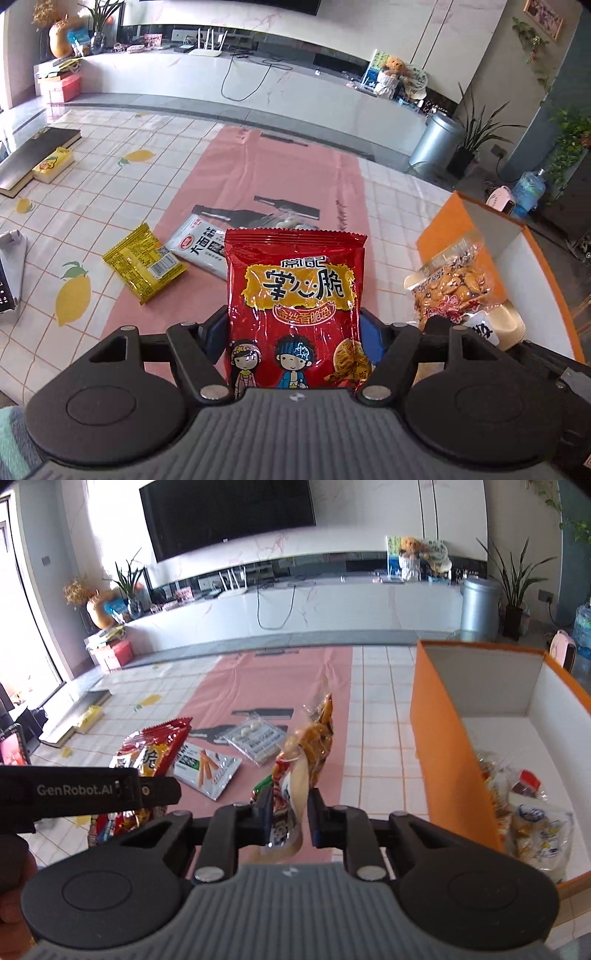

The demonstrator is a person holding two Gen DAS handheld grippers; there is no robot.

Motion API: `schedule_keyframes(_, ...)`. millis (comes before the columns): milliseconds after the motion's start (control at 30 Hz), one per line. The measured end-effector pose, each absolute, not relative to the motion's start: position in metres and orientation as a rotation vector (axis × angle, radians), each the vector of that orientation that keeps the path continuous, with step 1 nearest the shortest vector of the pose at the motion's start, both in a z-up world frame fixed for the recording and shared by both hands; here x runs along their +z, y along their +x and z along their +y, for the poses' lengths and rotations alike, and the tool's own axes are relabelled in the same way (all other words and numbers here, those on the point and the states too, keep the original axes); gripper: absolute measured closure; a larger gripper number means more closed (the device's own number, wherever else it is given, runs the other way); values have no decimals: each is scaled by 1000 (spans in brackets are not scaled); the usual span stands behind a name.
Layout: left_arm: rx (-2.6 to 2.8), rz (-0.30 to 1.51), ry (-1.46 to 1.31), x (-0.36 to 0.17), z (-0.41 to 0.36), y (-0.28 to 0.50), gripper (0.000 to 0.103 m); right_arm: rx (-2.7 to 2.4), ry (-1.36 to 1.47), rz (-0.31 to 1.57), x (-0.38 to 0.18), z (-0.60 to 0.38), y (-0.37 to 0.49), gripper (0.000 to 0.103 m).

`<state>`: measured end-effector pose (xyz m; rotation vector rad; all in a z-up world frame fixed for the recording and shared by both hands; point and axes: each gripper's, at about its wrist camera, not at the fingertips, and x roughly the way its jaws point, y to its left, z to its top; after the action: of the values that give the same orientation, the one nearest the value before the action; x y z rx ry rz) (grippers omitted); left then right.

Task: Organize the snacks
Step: 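Carry both bags over the orange box and open the right gripper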

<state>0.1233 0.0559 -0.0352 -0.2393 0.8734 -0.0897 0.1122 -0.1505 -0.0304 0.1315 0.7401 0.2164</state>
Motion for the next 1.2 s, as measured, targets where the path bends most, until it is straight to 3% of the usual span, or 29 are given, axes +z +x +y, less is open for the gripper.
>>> schedule_keyframes(333, -229, 767, -182, 12, -8, 107, 23, 162, 154, 591, 24, -214, 68, 88)
schedule_keyframes(633, -366, 743, -43, 30, -86, 123, 23, 148, 158, 583, 46, -285, 57, 88)
schedule_keyframes(1200, -486, 895, 279, -16, -193, 217, 23, 185, -120, 777, -7, -362, 147, 88)
